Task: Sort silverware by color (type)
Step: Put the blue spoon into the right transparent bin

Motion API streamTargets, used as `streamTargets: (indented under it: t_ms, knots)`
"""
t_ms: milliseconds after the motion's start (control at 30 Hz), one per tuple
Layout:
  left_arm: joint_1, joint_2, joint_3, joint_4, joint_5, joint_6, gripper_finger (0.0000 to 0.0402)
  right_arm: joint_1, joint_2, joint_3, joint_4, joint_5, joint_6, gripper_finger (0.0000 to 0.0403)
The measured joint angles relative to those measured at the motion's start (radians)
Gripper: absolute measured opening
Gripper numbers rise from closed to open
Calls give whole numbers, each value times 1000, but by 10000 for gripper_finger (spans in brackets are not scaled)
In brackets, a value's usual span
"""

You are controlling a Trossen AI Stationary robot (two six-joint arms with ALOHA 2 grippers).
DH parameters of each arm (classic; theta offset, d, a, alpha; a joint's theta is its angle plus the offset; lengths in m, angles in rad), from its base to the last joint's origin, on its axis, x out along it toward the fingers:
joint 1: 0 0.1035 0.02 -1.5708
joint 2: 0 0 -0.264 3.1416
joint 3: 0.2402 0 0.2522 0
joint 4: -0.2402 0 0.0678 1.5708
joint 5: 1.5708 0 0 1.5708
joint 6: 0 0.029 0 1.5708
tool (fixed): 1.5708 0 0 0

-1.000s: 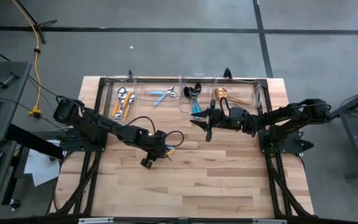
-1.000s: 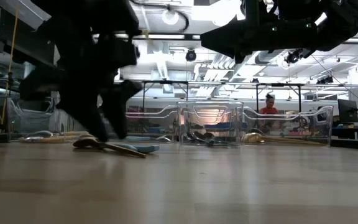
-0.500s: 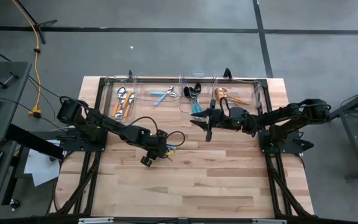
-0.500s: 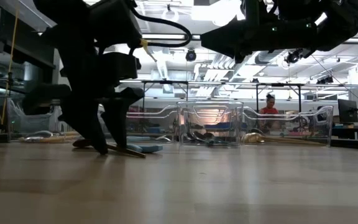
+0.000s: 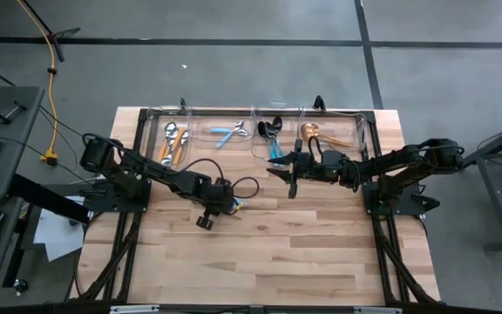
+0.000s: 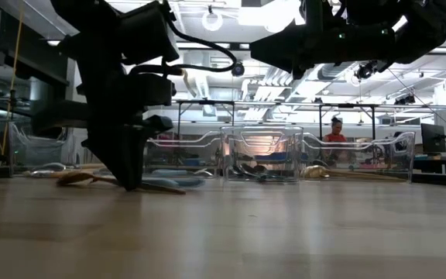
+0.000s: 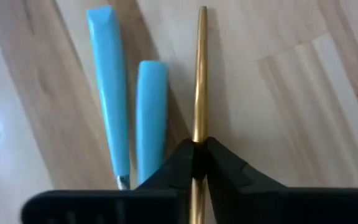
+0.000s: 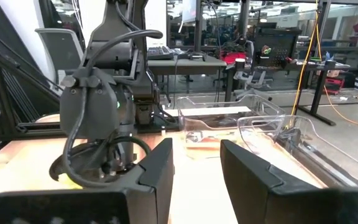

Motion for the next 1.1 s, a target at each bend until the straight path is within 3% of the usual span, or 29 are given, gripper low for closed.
streamTargets:
  t_ms: [333,433,633,733,867,1100]
  knots:
    - [-2,-17,22,-51,-27,-30,5,0,0,0,0,0,0,119]
    - [1,-53,55,-158,-39,-49,4,0,0,0,0,0,0,119]
    - [-2,-197,89,-125,21,-82,3,0,0,0,-1,0,0,119]
    - [-3,-286,81,-17,28,-100,3,0,0,0,-10,0,0,119]
    - [3,-402,-24,198,32,-102,3,0,0,0,-15,0,0,119]
    - [77,-530,-328,874,-2,-103,3,1,0,0,-9,0,0,119]
